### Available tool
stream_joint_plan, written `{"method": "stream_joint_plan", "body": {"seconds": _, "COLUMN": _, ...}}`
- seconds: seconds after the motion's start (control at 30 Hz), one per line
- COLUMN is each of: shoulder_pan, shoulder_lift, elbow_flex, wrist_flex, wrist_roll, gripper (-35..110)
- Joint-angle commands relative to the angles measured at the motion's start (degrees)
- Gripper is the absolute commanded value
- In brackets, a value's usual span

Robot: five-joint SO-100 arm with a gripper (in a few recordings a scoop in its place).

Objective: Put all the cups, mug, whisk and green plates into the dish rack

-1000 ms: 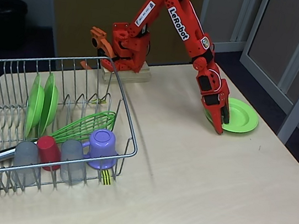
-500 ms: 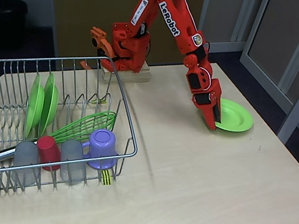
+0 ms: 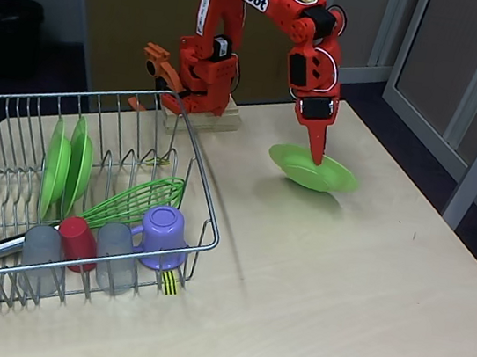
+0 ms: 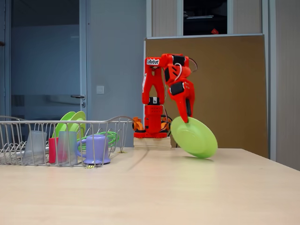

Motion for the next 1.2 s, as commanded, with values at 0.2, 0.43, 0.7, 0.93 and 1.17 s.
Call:
{"method": "stream_joint_plan", "body": {"seconds": 0.2, "shoulder_pan": 4.7, "shoulder_lift": 6.8, "elbow_flex": -11.4, "wrist_flex": 11.4, "wrist_roll": -10.5, "gripper": 0}}
{"method": "stream_joint_plan", "body": {"seconds": 0.43, "shoulder_pan": 7.4, "shoulder_lift": 7.0, "elbow_flex": -23.1, "wrist_flex": 20.6, "wrist_roll": -17.7, "gripper": 0}}
{"method": "stream_joint_plan", "body": {"seconds": 0.7, "shoulder_pan": 15.7, "shoulder_lift": 7.4, "elbow_flex": -41.5, "wrist_flex": 30.8, "wrist_roll": -29.7, "gripper": 0}}
{"method": "stream_joint_plan", "body": {"seconds": 0.93, "shoulder_pan": 29.5, "shoulder_lift": 12.5, "elbow_flex": -44.8, "wrist_flex": 33.3, "wrist_roll": -39.6, "gripper": 0}}
{"method": "stream_joint_plan", "body": {"seconds": 1.17, "shoulder_pan": 44.5, "shoulder_lift": 21.8, "elbow_flex": -26.3, "wrist_flex": 24.3, "wrist_roll": -44.7, "gripper": 0}}
